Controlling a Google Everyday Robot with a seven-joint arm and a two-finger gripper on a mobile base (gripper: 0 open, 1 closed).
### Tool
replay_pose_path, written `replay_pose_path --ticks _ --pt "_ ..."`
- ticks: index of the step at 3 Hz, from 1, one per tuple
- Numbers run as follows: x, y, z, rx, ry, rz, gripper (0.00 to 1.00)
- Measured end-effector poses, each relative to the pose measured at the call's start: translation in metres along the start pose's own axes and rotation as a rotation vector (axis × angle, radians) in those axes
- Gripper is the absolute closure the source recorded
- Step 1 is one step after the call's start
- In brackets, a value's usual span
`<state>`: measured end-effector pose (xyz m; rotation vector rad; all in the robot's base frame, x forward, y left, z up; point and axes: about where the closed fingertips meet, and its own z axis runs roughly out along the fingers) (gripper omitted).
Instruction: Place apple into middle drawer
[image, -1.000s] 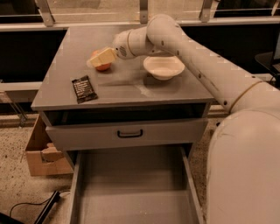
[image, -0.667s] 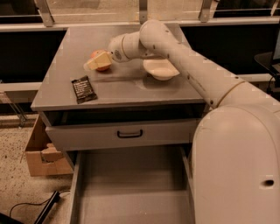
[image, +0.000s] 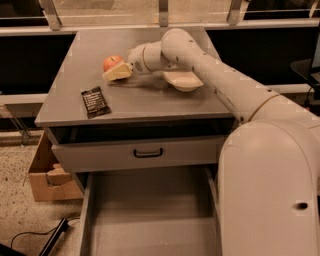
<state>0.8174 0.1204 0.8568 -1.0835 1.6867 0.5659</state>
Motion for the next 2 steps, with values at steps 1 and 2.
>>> replay_pose_path --ticks 1,2 --pt "-0.009 0.001 -0.009 0.016 -0.02 -0.013 0.41" --pt "-0.036 0.009 -0.026 0.022 -0.06 -0.063 0.64"
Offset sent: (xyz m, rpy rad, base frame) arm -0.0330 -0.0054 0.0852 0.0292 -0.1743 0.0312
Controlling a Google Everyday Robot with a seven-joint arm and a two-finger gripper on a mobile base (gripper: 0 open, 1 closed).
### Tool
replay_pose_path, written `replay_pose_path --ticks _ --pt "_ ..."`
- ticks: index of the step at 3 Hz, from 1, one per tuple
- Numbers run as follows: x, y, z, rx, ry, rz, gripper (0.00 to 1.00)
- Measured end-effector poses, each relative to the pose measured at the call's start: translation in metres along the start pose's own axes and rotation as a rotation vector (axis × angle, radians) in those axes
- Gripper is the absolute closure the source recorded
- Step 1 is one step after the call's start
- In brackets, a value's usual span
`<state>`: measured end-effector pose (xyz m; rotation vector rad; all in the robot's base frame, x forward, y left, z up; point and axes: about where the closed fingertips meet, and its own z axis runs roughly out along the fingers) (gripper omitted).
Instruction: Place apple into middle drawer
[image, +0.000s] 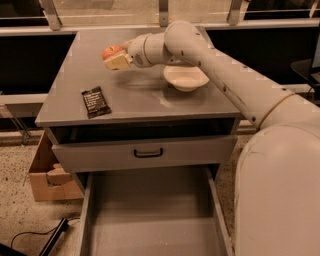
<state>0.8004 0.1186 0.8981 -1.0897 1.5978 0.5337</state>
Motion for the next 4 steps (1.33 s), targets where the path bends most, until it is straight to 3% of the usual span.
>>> replay_pose_path --ticks 1,2,4 --pt "-0.001 0.002 0.002 -0.004 -0.001 -0.002 0.88" --pt "-0.001 0.004 0.004 -0.008 -0.001 -0.002 1.0" --pt "-0.033 0.016 -0.037 -0.018 0.011 -0.042 1.0"
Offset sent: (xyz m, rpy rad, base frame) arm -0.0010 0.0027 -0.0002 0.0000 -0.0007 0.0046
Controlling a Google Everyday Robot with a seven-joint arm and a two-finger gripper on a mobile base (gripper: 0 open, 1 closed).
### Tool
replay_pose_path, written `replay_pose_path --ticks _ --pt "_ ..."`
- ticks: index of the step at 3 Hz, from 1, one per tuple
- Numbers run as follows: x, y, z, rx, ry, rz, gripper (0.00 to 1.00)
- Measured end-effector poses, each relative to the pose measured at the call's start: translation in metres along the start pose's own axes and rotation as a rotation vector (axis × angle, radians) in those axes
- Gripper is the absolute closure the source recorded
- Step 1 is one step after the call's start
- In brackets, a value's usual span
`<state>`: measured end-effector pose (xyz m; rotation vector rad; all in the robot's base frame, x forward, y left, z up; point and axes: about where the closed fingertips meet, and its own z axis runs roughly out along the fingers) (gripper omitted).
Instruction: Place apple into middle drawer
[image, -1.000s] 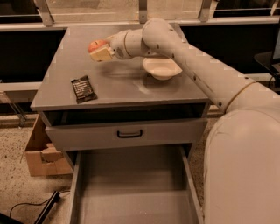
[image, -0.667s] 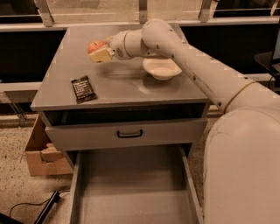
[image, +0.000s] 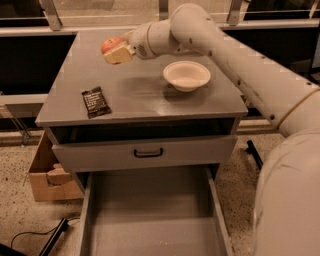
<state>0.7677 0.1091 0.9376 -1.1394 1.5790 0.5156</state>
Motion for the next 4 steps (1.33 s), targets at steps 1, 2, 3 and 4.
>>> replay_pose_path --ticks 1,2,3,4 --pt "-0.025 0.015 -0.055 0.036 0.016 -0.021 1.0" --pt "-0.03 0.045 -0.117 0.039 0.066 -0.018 1.0" --pt "-0.017 0.075 -0.17 0.03 0.114 -0.006 1.0" --pt "0.013 0.102 -0.22 0.023 0.158 0.024 1.0"
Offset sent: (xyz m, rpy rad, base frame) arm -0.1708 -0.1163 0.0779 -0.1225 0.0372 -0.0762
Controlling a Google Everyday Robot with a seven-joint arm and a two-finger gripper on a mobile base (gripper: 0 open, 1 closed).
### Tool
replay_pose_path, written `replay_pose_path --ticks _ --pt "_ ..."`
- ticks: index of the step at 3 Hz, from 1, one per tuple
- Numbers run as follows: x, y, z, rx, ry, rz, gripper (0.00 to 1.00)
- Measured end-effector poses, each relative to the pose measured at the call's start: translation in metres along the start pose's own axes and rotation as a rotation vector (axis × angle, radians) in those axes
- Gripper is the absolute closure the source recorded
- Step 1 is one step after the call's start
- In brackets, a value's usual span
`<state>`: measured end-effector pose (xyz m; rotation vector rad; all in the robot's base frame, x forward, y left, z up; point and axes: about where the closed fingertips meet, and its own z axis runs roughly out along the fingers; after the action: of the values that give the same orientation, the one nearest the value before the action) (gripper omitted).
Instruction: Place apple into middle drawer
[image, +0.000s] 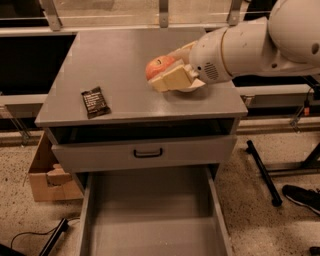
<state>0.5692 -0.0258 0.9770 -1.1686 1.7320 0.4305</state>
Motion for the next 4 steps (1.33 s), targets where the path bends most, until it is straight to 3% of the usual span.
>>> replay_pose_path --ticks 1,3,4 --pt "0.058 0.027 -0.036 -0.006 0.031 0.089 1.0" --pt "0.154 0.068 -0.056 0.021 0.046 0.232 1.0" --pt "0.154 0.068 -0.056 0.021 0.046 0.232 1.0"
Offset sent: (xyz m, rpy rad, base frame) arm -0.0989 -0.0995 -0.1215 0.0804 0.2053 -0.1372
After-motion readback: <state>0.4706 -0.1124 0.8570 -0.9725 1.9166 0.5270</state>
